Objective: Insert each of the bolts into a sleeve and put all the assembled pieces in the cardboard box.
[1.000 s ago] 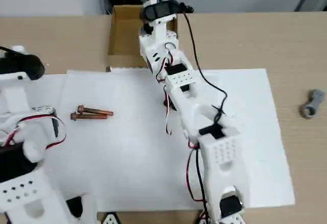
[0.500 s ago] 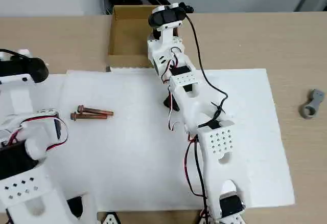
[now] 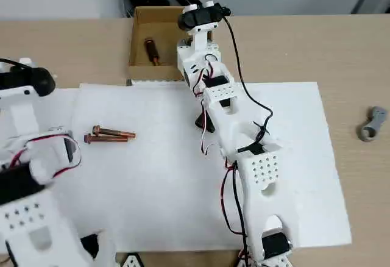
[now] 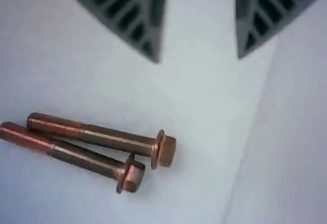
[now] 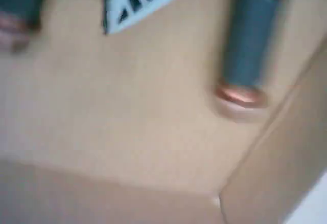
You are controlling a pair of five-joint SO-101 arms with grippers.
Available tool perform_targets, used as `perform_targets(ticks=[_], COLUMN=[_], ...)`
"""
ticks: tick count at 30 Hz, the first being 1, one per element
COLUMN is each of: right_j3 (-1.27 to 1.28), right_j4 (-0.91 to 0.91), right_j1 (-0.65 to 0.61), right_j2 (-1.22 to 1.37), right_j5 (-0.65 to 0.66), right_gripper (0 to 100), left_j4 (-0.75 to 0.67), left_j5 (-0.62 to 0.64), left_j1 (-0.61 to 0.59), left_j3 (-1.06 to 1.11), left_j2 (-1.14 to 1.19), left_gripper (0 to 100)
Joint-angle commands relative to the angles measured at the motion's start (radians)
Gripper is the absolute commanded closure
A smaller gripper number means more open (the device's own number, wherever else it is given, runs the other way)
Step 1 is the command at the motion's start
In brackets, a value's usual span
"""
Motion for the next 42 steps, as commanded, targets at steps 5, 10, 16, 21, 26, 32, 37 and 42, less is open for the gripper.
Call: perform_targets(ticks=[5, 10, 16, 21, 26, 32, 37, 42], right_j3=[-0.054, -0.054, -0.054, -0.049, -0.049, -0.049, -0.049, -0.049], right_j4=[0.363, 0.598, 0.753, 0.794, 0.794, 0.796, 0.829, 0.874], right_j1=[0.015, 0.015, 0.015, 0.015, 0.008, 0.01, 0.007, 0.013], right_j2=[-0.295, -0.398, -0.447, -0.446, -0.446, -0.446, -0.446, -0.446], right_j5=[-0.011, -0.012, -0.012, -0.012, -0.012, -0.012, -0.014, -0.014], right_gripper=[82.2, 82.2, 82.2, 82.2, 82.2, 82.2, 82.2, 82.2], left_j4=[0.003, 0.048, 0.051, 0.051, 0.051, 0.043, 0.043, 0.015], left_j5=[0.181, 0.325, 0.443, 0.456, 0.557, 0.632, 0.723, 0.749], left_j1=[0.0, 0.031, 0.081, 0.118, 0.114, 0.114, 0.112, 0.117], left_j3=[-0.131, -0.222, -0.249, -0.305, -0.412, -0.473, -0.529, -0.535], left_j2=[0.359, 0.574, 0.758, 0.882, 0.967, 1.059, 1.085, 1.094], left_gripper=[87, 87, 86, 87, 87, 87, 87, 87])
